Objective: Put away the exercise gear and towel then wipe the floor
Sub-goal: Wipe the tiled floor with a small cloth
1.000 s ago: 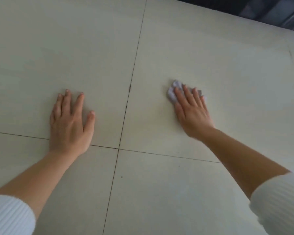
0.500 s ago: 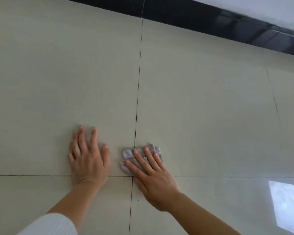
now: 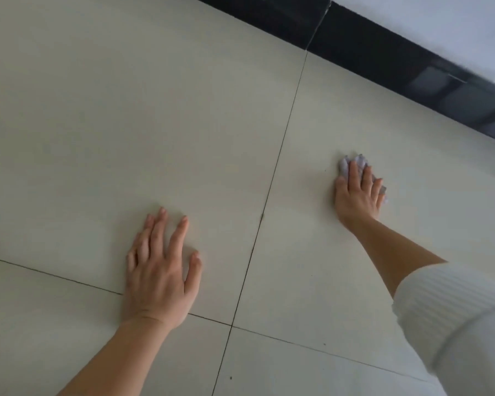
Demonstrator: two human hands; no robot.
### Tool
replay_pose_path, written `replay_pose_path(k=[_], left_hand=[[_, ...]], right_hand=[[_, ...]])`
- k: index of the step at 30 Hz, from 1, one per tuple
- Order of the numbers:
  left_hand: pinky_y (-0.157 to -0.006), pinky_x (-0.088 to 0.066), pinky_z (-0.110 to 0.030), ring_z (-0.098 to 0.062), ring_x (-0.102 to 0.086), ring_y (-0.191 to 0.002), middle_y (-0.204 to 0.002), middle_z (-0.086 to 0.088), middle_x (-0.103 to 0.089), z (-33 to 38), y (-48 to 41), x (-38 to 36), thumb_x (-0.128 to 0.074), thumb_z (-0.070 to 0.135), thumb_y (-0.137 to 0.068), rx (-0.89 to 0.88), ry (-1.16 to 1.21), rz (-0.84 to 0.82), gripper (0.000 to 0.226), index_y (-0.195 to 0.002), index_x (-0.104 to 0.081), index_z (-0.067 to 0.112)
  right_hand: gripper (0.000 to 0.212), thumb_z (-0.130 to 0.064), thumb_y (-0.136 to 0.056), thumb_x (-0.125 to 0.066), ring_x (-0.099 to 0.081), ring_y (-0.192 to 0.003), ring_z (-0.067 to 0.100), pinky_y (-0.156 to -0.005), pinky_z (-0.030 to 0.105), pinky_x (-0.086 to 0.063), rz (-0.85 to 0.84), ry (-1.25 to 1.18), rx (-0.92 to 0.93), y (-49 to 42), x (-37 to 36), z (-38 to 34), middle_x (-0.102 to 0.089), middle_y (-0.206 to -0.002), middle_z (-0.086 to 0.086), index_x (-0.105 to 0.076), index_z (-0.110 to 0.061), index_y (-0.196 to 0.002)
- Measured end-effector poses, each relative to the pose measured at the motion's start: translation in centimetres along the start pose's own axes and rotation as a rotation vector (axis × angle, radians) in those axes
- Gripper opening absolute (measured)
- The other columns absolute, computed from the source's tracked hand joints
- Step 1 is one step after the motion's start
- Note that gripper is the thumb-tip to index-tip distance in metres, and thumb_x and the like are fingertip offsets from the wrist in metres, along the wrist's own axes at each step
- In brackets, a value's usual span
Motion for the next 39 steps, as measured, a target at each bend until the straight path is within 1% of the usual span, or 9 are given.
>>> replay_pose_path(k=[4, 9, 13, 16, 22, 27, 29, 34, 39], left_hand=[[-0.101, -0.021, -0.04, -0.028, -0.025, -0.137, -0.15, -0.011, -0.033, -0.2, 0.0, -0.1, -0.034, 0.044, -0.085, -0.006, -0.023, 0.018, 0.059, -0.138, -0.043, 0.019], [-0.105, -0.026, -0.045, -0.028, -0.024, -0.139, -0.152, -0.01, -0.029, -0.1, 0.3, -0.3, -0.031, 0.046, -0.086, 0.007, -0.037, -0.012, 0.061, -0.14, -0.039, 0.02], [-0.101, -0.028, -0.05, -0.031, -0.031, -0.132, -0.144, -0.015, -0.039, 0.4, -0.6, 0.6, -0.032, 0.036, -0.086, 0.065, 0.037, 0.09, 0.051, -0.13, -0.046, 0.015], [-0.105, -0.023, -0.047, -0.031, -0.029, -0.136, -0.144, -0.016, -0.039, 2.3, -4.6, 1.2, -0.032, 0.028, -0.088, 0.026, 0.086, 0.16, 0.048, -0.13, -0.046, 0.01], [-0.115, -0.013, -0.041, -0.026, -0.018, -0.144, -0.154, -0.012, -0.025, 4.0, -9.2, -0.9, -0.025, 0.036, -0.089, 0.038, -0.021, 0.082, 0.059, -0.143, -0.034, 0.014], [-0.109, -0.021, -0.044, -0.028, -0.025, -0.14, -0.151, -0.011, -0.032, 3.9, -9.3, -1.0, -0.028, 0.038, -0.087, 0.058, -0.058, 0.094, 0.057, -0.139, -0.039, 0.016], [-0.108, -0.023, -0.044, -0.028, -0.027, -0.139, -0.15, -0.012, -0.033, 4.1, -9.4, -0.9, -0.029, 0.039, -0.087, 0.06, -0.063, 0.092, 0.058, -0.139, -0.04, 0.016], [-0.106, -0.024, -0.044, -0.028, -0.028, -0.138, -0.15, -0.011, -0.035, 4.1, -9.6, -0.8, -0.031, 0.039, -0.087, 0.07, -0.067, 0.086, 0.057, -0.138, -0.042, 0.017], [-0.103, -0.025, -0.043, -0.028, -0.03, -0.136, -0.149, -0.011, -0.036, 4.0, -9.7, -0.7, -0.032, 0.039, -0.086, 0.077, -0.071, 0.089, 0.056, -0.137, -0.043, 0.017]], right_hand=[[0.057, -0.053, -0.099, -0.013, 0.017, -0.147, 0.027, -0.116, 0.045, 0.014, -0.022, -0.024, 0.074, -2.5, -0.1, -4.7, 0.012, -0.162, -0.002, 0.001, -0.04, -0.152], [0.056, -0.052, -0.099, -0.012, 0.01, -0.148, 0.028, -0.117, 0.041, 0.014, -0.03, 0.119, 0.58, 5.7, -4.1, -10.9, 0.002, -0.163, 0.0, -0.006, -0.038, -0.153], [0.052, -0.05, -0.1, -0.007, 0.008, -0.149, 0.025, -0.119, 0.039, 0.009, -0.156, 0.187, 1.028, 15.3, -6.3, -7.3, -0.006, -0.162, -0.004, -0.01, -0.038, -0.151], [0.049, -0.042, -0.104, -0.018, 0.001, -0.15, 0.022, -0.12, 0.039, 0.002, -0.131, 0.262, 1.165, 15.6, -6.0, -4.2, -0.009, -0.162, -0.005, -0.009, -0.036, -0.152], [0.056, -0.049, -0.096, 0.005, 0.017, -0.147, 0.015, -0.12, 0.039, 0.008, -0.025, 0.222, 0.659, 2.8, -2.0, -0.4, 0.017, -0.159, -0.016, 0.007, -0.041, -0.151], [0.052, -0.053, -0.101, -0.008, 0.013, -0.148, 0.02, -0.116, 0.039, 0.013, -0.005, -0.027, 0.164, -6.3, 1.7, -0.9, 0.009, -0.162, -0.01, 0.001, -0.044, -0.151], [0.052, -0.049, -0.101, -0.009, 0.015, -0.148, 0.024, -0.116, 0.042, 0.014, -0.005, -0.053, 0.068, -7.7, 1.6, -3.2, 0.01, -0.162, -0.006, 0.0, -0.043, -0.152], [0.052, -0.043, -0.102, -0.012, 0.016, -0.147, 0.029, -0.116, 0.044, 0.015, 0.032, 0.011, 0.206, -8.8, 0.6, -11.5, 0.01, -0.162, 0.0, 0.0, -0.04, -0.153], [0.053, -0.047, -0.101, -0.02, 0.015, -0.148, 0.027, -0.117, 0.041, 0.014, -0.027, 0.095, 0.615, -4.7, -2.1, -19.2, 0.006, -0.162, -0.003, -0.004, -0.043, -0.152]])
Point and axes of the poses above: each hand's wrist, its own y-axis away from the middle knuckle, its own x-axis out of the back of the hand, z = x × y, the point moved 6 cm from there along -y, towards the middle knuckle
